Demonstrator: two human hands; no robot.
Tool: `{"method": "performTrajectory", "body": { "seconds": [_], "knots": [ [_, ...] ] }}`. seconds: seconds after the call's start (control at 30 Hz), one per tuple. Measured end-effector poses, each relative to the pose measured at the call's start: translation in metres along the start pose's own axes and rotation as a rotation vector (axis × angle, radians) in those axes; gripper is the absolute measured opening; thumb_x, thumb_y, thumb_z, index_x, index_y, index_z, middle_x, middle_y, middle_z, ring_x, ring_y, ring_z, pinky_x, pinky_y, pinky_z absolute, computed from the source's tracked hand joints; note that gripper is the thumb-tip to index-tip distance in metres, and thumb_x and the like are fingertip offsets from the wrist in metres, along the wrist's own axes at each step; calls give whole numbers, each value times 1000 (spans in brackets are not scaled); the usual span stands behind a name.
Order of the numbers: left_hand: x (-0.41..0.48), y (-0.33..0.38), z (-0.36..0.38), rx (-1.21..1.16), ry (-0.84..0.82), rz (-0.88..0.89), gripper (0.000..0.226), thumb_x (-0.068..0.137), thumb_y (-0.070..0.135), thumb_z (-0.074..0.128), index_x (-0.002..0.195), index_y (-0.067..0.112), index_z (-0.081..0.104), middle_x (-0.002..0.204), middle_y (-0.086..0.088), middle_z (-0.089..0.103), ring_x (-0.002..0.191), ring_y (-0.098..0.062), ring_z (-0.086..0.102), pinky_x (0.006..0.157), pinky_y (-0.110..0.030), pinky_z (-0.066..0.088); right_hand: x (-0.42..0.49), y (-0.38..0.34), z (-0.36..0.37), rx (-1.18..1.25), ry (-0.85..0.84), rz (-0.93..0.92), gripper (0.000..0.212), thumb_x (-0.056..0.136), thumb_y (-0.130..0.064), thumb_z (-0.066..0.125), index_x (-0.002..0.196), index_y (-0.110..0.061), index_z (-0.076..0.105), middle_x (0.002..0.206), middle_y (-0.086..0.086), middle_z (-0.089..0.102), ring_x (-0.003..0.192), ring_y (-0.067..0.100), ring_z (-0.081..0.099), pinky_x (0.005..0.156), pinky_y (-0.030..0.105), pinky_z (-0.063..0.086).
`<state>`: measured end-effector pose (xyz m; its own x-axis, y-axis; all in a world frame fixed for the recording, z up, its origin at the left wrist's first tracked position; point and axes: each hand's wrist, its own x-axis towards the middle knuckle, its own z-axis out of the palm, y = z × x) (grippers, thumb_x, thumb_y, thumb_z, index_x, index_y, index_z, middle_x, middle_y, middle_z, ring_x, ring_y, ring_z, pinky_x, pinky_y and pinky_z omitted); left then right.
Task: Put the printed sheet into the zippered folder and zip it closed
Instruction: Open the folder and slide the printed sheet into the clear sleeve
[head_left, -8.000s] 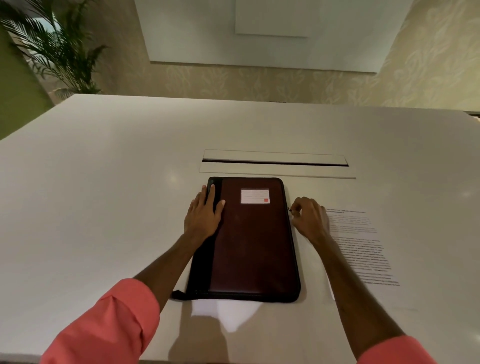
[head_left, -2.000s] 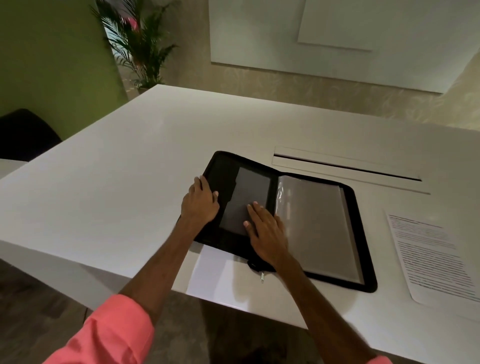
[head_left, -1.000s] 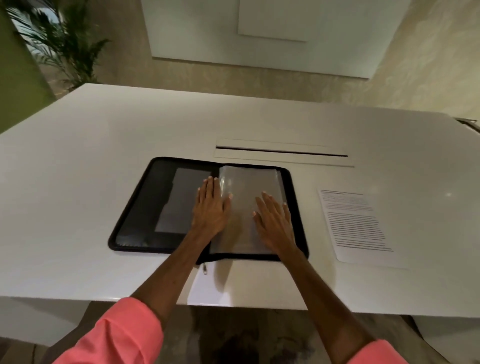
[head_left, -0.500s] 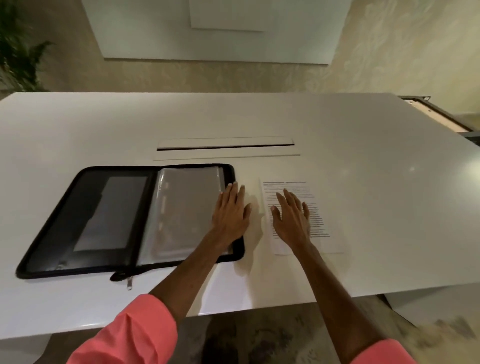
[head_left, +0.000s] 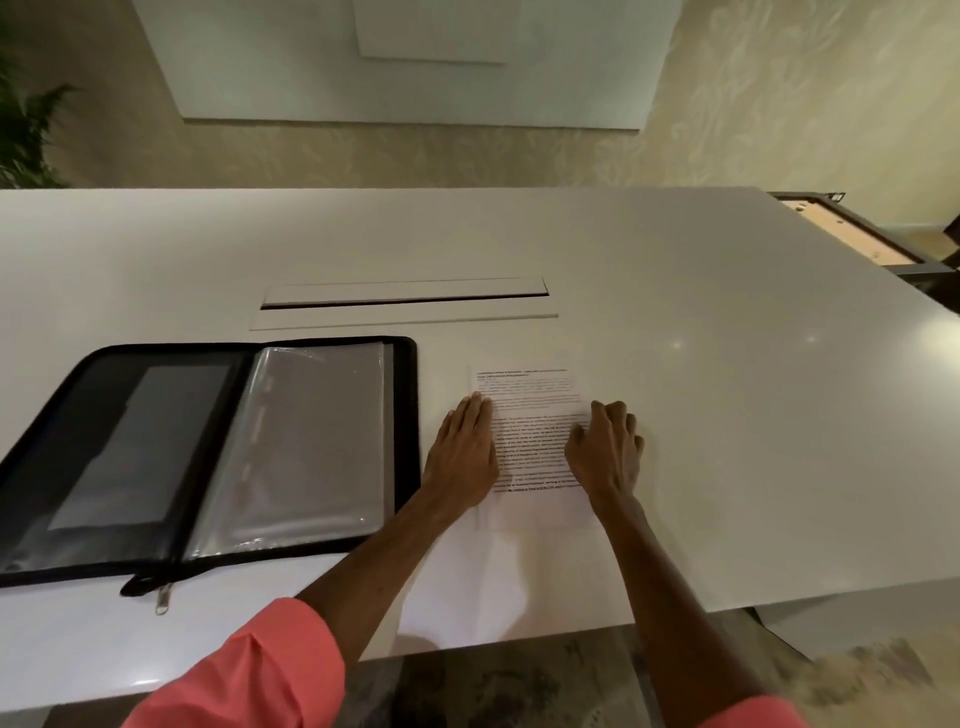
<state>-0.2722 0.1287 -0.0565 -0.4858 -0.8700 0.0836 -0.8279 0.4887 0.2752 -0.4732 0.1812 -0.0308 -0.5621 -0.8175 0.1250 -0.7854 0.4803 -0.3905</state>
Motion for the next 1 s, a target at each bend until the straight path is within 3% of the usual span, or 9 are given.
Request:
{"method": "performTrajectory", "body": {
  "seconds": [0.17,0.3,0.43,0.6,0.77,0.87,1.0],
  "knots": [
    [-2,-3,8,-21,44,2,63,116,27,27,174,9,12,183,-9,10,171,-24,9,139,-40,12,18,-4,-6,200,-1,181,23,95,-17,64,108,1,67,118,20,64,114,41,57,99,50,52],
    [-2,-4,10,-22,53,14,63,116,28,26,174,9,12,183,-9,10,171,-24,8,140,-41,12,32,-2,-8,305,-52,277,15,89,-16,65,89,-2,69,111,24,71,109,42,66,94,47,57],
    [-3,-5,10,-36,52,21,63,116,29,25,174,9,12,183,-10,9,171,-25,6,140,-42,11,35,-7,-9,303,-74,334,34,87,-19,68,116,-1,70,130,21,59,126,42,53,104,46,48],
    [-3,-5,10,-4,47,14,65,116,37,21,174,9,11,182,-14,6,171,-29,0,140,-46,10,36,-16,-17,361,-148,328,51,89,-20,67,132,-2,49,119,17,73,113,42,69,101,53,57],
    [-4,-6,10,-9,39,12,63,116,37,20,174,11,13,182,-15,9,171,-31,4,140,-48,11,35,-7,-21,462,-192,289,33,89,-19,65,118,-4,64,108,13,76,100,38,74,86,49,65],
    [0,-4,3,-239,65,-40,63,117,33,29,174,12,10,182,-11,14,170,-28,10,140,-48,13,35,-1,-26,721,-216,225,23,92,-10,67,114,-4,67,107,14,78,96,36,78,80,49,68],
    [22,6,-23,-946,174,-306,78,114,40,51,174,11,11,175,-11,35,159,-27,39,132,-48,35,33,-2,-40,968,-229,96,21,97,-7,69,117,-7,65,108,9,80,90,29,82,67,36,67]
  ]
}}
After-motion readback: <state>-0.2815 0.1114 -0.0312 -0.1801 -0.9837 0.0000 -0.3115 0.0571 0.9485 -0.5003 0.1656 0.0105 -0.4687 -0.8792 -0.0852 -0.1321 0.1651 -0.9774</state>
